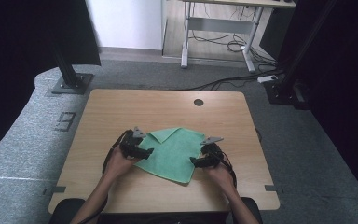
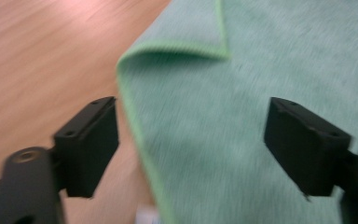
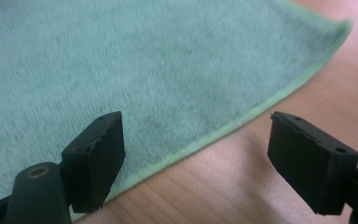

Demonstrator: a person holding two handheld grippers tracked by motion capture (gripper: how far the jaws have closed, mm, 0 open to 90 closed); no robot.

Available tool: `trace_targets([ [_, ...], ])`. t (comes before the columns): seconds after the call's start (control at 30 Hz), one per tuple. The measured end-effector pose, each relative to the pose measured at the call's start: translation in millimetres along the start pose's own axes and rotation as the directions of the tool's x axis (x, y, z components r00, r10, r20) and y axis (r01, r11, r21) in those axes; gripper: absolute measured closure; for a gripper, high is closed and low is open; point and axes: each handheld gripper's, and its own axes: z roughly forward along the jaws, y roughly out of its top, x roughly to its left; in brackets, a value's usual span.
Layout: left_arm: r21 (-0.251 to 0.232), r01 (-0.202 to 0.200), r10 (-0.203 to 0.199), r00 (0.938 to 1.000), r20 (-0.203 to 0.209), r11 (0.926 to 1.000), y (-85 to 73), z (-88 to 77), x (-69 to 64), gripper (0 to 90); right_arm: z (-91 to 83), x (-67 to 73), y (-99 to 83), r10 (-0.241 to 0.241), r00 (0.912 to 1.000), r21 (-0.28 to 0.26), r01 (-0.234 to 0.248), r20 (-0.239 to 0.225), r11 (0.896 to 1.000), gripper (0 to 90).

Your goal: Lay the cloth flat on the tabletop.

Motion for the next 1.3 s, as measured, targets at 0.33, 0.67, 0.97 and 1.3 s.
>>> trace_targets([
  [0.33,0.053,-0.111,0.107,0.9921,0.065,0.9925,38.8,48.7,-11.9,50.7,-2.0,-15.9,-9.3,0.015,0.9995,0.023,-0.016,0.029,1.000,15.3],
  [0.67,0.013,-0.037,0.037,0.9990,0.024,0.9992,60.0,47.9,5.7,85.2,-8.5,-31.3,-15.0,0.012,0.9996,0.032,-0.013,0.026,0.999,15.8],
  [0.97,-0.108,0.130,-0.129,0.9915,0.016,0.9857,61.0,25.8,48.2,41.4,-11.3,-36.9,-16.7,0.011,0.9996,0.025,-0.012,0.027,1.000,19.0],
  [1.3,0.025,0.046,-0.047,0.9988,0.013,0.9986,5.1,30.2,18.5,15.8,-20.6,-37.3,-18.5,0.068,0.9949,-0.017,-0.067,0.074,0.998,15.9],
])
